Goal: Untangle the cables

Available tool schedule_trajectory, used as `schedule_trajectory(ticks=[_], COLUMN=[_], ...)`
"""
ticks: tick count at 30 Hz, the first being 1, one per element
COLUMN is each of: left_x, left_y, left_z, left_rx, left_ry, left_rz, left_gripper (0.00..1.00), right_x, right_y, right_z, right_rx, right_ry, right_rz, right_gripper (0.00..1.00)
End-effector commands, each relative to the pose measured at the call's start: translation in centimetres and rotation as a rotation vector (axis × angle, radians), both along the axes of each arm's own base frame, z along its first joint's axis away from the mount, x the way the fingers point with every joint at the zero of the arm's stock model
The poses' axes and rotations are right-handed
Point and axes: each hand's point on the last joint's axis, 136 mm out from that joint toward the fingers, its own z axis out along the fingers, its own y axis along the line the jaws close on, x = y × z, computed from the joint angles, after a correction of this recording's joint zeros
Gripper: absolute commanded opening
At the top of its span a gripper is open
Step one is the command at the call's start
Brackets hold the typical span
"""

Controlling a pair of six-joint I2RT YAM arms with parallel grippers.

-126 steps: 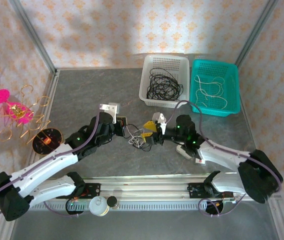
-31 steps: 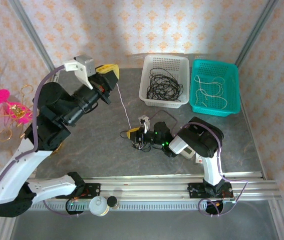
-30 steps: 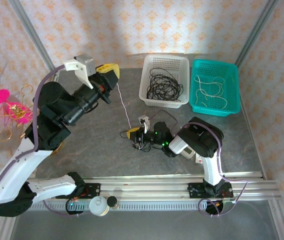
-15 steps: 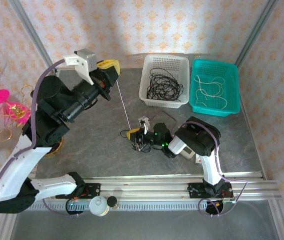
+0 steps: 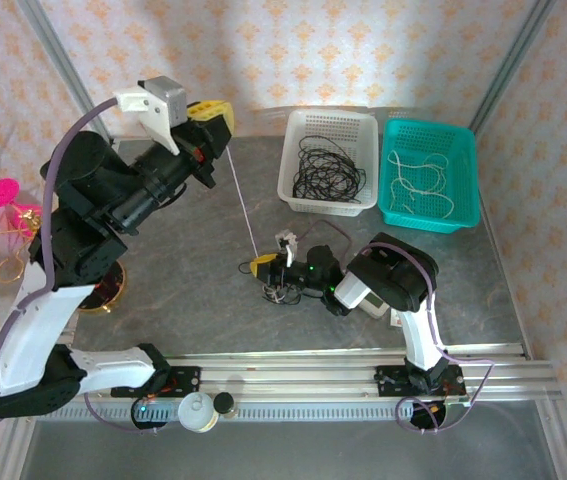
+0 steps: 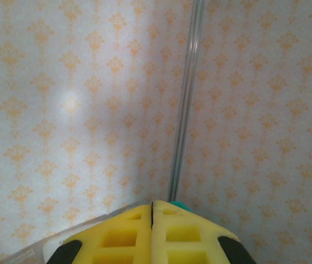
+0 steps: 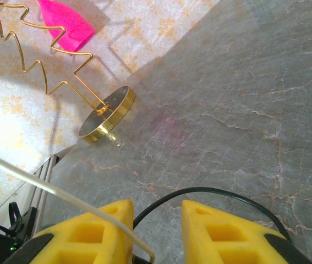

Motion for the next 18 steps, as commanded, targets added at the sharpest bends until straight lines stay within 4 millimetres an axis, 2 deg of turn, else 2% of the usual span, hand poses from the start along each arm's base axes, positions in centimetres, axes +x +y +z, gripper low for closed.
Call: schedule_trajectory(ticks=[1,8,12,18], left_x=[-3.5,-3.6,-3.1,-2.3], left_y=[2.9,3.3,2.7,2.3], left_z=[7.2,8.6,7.9,6.1], left_rx=[-0.13,-0.128,-0.116,-0.098], left_ry=[-0.209,-0.247,-0.232,-0.199], left_rz=[0.007,0.036,0.026,0.039], left_gripper=[0.0,0.0,0.0,0.0], right_x=[-0.5,-0.5,-0.5,-0.3], right_y=[-0.8,-0.9,-1.1,-1.7], right_z=[-4.2,-4.4,-4.2,-2.0], right_rx=[-0.101,-0.114,-0.114,-0.12], right_ry=[0.092,0.072,0.07,0.009], right_rz=[-0.015,-0.019,-0.024,-0.053], right_gripper=[0.29,0.36,0.36,0.4])
